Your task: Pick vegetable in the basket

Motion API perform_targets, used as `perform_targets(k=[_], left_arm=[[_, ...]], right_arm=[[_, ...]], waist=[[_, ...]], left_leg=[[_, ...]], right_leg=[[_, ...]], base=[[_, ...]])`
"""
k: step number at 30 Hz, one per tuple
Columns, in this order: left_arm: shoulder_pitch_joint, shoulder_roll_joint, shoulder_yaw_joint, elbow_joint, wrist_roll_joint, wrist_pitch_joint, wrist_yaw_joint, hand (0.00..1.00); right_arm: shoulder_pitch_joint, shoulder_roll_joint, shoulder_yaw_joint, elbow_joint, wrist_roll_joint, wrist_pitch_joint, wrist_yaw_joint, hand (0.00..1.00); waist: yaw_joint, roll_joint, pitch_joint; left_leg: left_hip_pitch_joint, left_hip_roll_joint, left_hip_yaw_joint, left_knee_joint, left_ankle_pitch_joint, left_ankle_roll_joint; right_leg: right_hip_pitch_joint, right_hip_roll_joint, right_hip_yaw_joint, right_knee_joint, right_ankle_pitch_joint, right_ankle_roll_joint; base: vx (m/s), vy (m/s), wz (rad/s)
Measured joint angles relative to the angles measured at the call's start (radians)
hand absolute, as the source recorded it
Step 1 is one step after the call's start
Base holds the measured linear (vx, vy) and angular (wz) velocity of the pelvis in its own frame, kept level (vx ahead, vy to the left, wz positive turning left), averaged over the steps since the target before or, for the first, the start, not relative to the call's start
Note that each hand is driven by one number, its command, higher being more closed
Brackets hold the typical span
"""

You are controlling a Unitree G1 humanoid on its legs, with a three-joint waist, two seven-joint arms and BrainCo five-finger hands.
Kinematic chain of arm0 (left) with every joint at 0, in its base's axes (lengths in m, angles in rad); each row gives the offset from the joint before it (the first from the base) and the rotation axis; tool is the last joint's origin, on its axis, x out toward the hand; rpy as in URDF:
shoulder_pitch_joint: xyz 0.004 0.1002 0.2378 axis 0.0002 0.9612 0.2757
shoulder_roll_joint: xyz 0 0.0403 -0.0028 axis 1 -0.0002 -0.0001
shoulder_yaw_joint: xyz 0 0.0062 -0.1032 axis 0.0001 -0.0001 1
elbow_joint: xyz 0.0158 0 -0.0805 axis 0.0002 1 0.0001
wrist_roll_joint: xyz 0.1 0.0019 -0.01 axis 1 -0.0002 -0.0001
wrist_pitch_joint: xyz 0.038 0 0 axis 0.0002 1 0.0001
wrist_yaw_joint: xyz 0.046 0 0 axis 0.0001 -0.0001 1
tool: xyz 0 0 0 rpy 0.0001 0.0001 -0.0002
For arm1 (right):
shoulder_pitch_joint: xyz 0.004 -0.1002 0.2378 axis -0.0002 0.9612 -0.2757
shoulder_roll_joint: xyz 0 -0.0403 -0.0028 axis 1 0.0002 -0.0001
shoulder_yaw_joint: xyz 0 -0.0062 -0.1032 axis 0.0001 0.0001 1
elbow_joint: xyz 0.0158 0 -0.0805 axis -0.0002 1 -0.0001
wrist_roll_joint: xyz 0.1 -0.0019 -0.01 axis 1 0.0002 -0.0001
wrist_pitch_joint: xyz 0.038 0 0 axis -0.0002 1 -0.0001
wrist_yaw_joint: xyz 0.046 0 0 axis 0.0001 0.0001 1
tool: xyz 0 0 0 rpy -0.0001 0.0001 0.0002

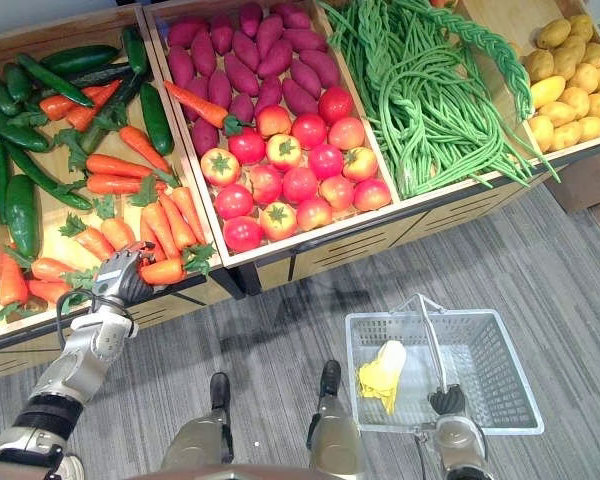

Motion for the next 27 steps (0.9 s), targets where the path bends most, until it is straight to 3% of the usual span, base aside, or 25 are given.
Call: perform_targets(k=[11,18,23,27], left_arm=[[0.006,-0.002,0.004,-0.016,0.005,0.005,0.012,1.0],[0.024,-0.002,0.017,-0.06,0.005,0.029,0.011,1.0],[0.037,-0.002,0.022,-0.081,0.004,0.031,0.01,1.0],[0.065,-0.002,0.051,-0.167,-0.01,0.034,0.014,1.0]], right_arm=[[0.0,0.001,0.0,0.001,0.0,0.0,0.0,1.0],[0.002,0.019,0.0,0.001,0.0,0.0,0.001,1.0],[0.004,0.02,0.0,0.001,0.001,0.0,0.001,1.0],[0.014,0.02,0.0,-0.003,0.001,0.0,0.001,1.0]], waist=[[-0.001,0.0,0.0],[-0.003,-0.021,0.01],[-0.004,-0.022,0.01],[0.003,-0.023,0.009]], left_leg=[[0.004,0.0,-0.003,0.0,0.005,0.0],[0.018,0.0,-0.004,-0.001,0.009,0.002],[0.018,0.0,-0.007,-0.001,0.012,0.003],[0.02,0.0,-0.008,0.001,0.014,0.005]], right_leg=[[0.009,0.001,-0.002,-0.004,0.012,-0.003],[0.024,0.0,-0.005,-0.003,0.012,-0.003],[0.022,0.0,-0.007,0.004,0.012,-0.003],[0.021,-0.001,-0.007,0.012,0.011,-0.004]], base=[[0.0,0.0,0.0],[0.0,0.0,0.0],[0.0,0.0,0.0],[0.0,0.0,0.0]])
